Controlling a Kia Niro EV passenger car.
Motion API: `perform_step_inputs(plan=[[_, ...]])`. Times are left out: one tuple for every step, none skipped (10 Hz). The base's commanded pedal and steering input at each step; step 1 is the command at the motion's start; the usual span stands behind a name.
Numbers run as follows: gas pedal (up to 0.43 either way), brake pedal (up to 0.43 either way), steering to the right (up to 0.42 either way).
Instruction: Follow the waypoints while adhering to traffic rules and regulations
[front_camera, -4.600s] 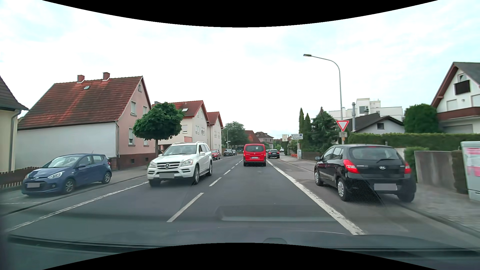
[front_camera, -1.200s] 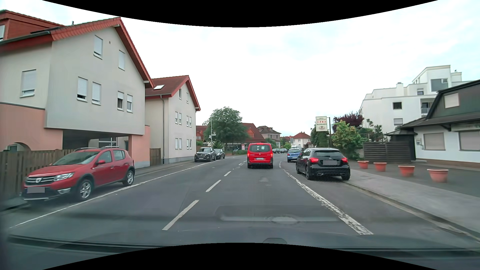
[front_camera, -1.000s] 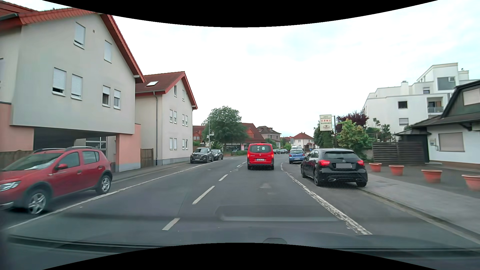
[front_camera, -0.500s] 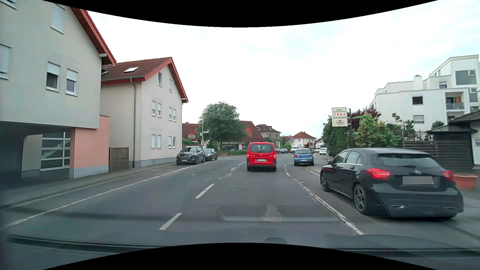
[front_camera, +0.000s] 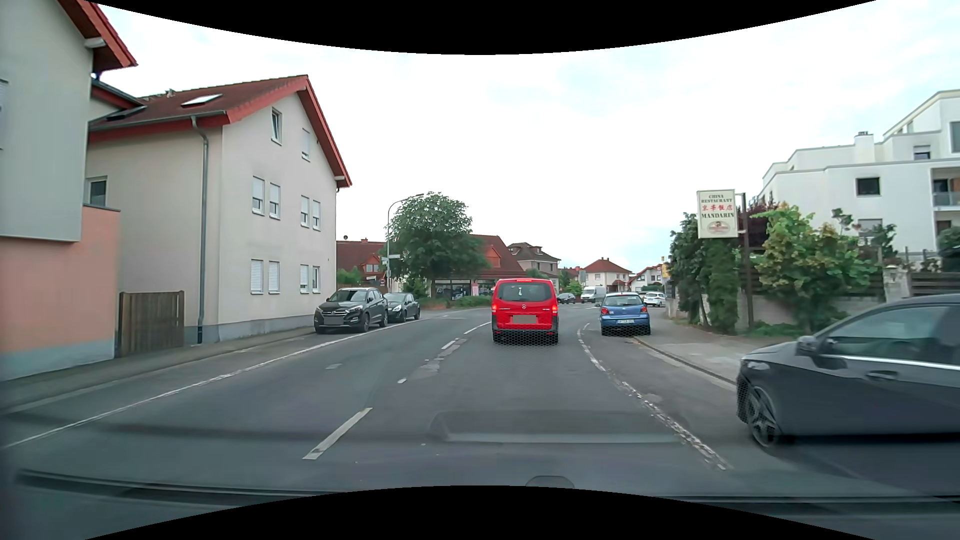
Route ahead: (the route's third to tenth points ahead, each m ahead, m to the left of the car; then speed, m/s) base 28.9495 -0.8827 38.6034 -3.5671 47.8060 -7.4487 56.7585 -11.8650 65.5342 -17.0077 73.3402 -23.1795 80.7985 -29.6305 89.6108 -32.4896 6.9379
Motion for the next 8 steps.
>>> perform_step_inputs(plan=[[0.0,0.226,0.006],[0.0,0.226,0.006],[0.0,0.232,0.007],[0.0,0.232,0.007],[0.0,0.238,0.011],[0.0,0.238,0.014],[0.0,0.244,0.016],[0.0,0.238,0.017]])
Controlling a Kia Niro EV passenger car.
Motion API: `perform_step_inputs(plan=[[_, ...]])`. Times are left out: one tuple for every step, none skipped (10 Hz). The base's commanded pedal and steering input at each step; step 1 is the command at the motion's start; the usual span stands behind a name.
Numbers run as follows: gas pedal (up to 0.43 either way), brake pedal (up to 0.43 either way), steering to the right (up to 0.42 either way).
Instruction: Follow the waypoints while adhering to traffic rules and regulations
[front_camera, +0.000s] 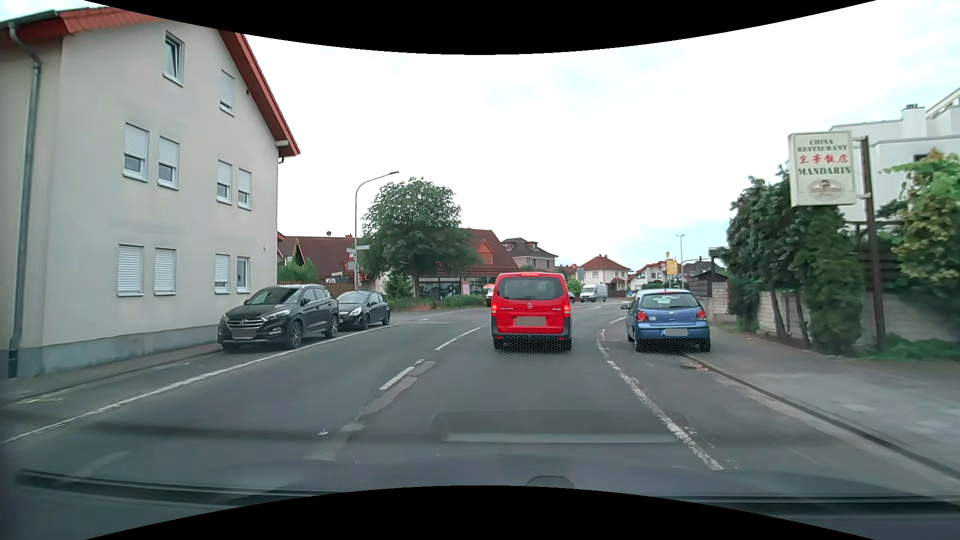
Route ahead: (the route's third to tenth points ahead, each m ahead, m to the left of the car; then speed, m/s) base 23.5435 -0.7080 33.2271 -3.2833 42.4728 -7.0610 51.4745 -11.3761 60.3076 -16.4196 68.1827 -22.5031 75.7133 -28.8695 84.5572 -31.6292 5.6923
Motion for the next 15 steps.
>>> perform_step_inputs(plan=[[0.0,0.244,0.018],[0.0,0.238,0.02],[0.0,0.244,0.022],[0.0,0.244,0.025],[0.0,0.238,0.026],[0.0,0.244,0.026],[0.0,0.238,0.025],[0.0,0.238,0.023],[0.0,0.238,0.019],[0.0,0.238,0.016],[0.0,0.238,0.01],[0.0,0.226,0.007],[0.0,0.201,0.005],[0.0,0.177,0.005],[0.0,0.128,0.005]])
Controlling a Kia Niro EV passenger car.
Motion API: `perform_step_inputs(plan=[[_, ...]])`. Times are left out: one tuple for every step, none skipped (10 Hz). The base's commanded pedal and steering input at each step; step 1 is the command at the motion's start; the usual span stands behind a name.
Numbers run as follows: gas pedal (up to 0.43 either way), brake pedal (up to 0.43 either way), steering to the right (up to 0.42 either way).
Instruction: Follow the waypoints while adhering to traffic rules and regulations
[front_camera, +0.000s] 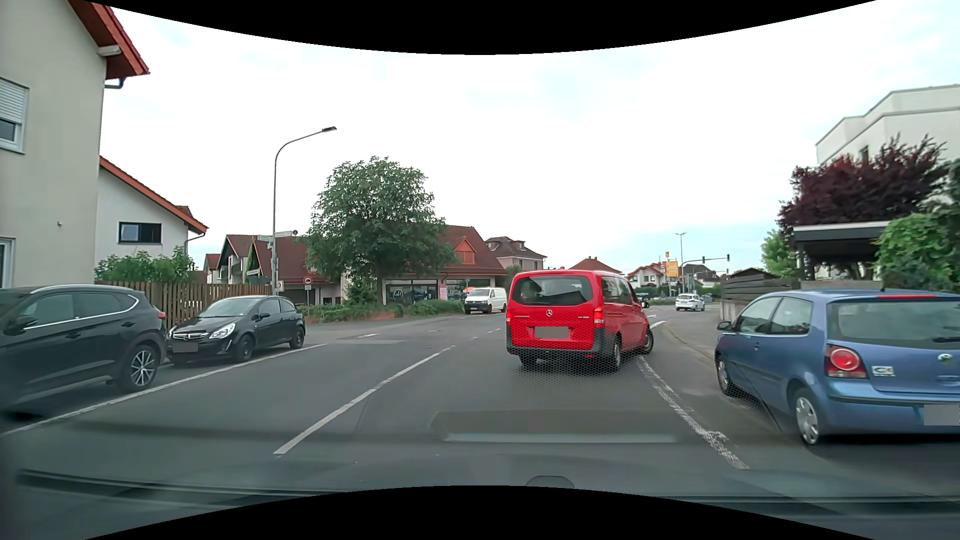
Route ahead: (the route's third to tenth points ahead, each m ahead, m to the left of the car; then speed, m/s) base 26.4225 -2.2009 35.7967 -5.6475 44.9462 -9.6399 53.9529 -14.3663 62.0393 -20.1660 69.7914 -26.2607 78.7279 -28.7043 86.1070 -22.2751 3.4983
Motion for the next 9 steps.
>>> perform_step_inputs(plan=[[0.0,0.024,0.005],[0.0,0.0,0.005],[0.0,0.0,0.005],[0.0,0.0,0.005],[0.0,0.0,0.005],[0.118,0.0,0.005],[0.169,0.0,0.005],[0.24,0.0,0.005],[0.268,0.0,0.005]])
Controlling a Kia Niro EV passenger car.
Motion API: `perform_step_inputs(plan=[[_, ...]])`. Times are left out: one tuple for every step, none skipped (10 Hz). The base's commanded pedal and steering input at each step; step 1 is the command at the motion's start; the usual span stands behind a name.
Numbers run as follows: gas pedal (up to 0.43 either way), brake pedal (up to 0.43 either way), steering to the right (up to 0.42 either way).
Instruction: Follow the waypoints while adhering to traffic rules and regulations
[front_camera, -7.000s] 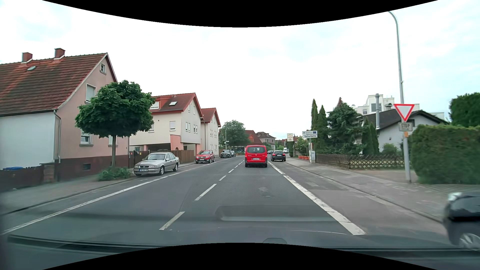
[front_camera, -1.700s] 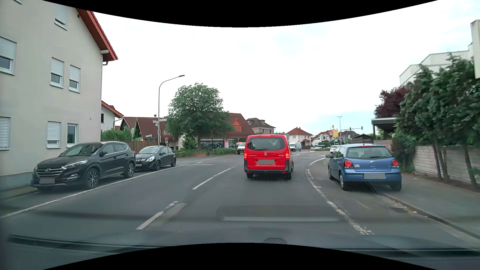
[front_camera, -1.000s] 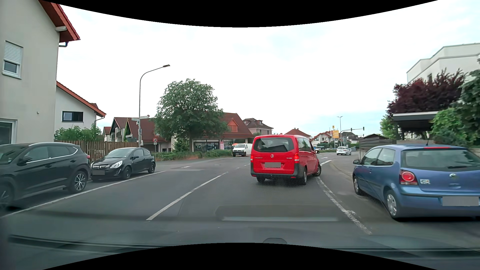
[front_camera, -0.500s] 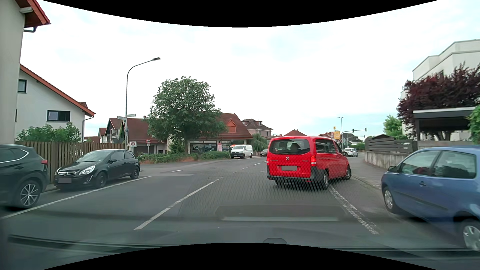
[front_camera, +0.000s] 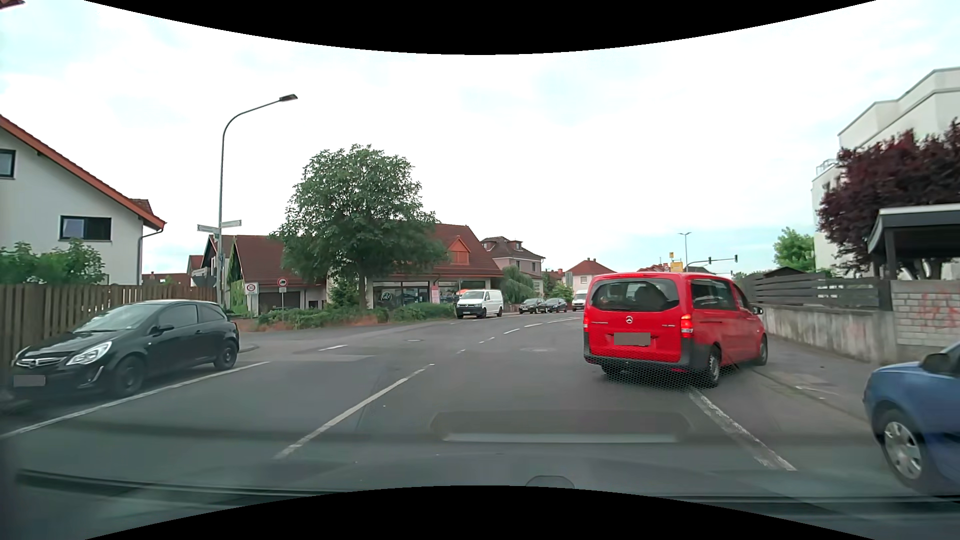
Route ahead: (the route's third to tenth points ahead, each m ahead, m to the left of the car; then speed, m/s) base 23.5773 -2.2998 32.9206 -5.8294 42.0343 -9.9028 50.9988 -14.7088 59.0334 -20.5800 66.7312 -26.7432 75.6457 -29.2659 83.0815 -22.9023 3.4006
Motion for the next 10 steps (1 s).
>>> perform_step_inputs(plan=[[0.311,0.0,0.005],[0.339,0.0,0.005],[0.358,0.0,0.005],[0.378,0.0,0.005],[0.398,0.0,0.005],[0.421,0.0,0.006],[0.429,0.0,0.006],[0.441,0.0,0.007],[0.441,0.0,0.008],[0.441,0.0,0.011]])
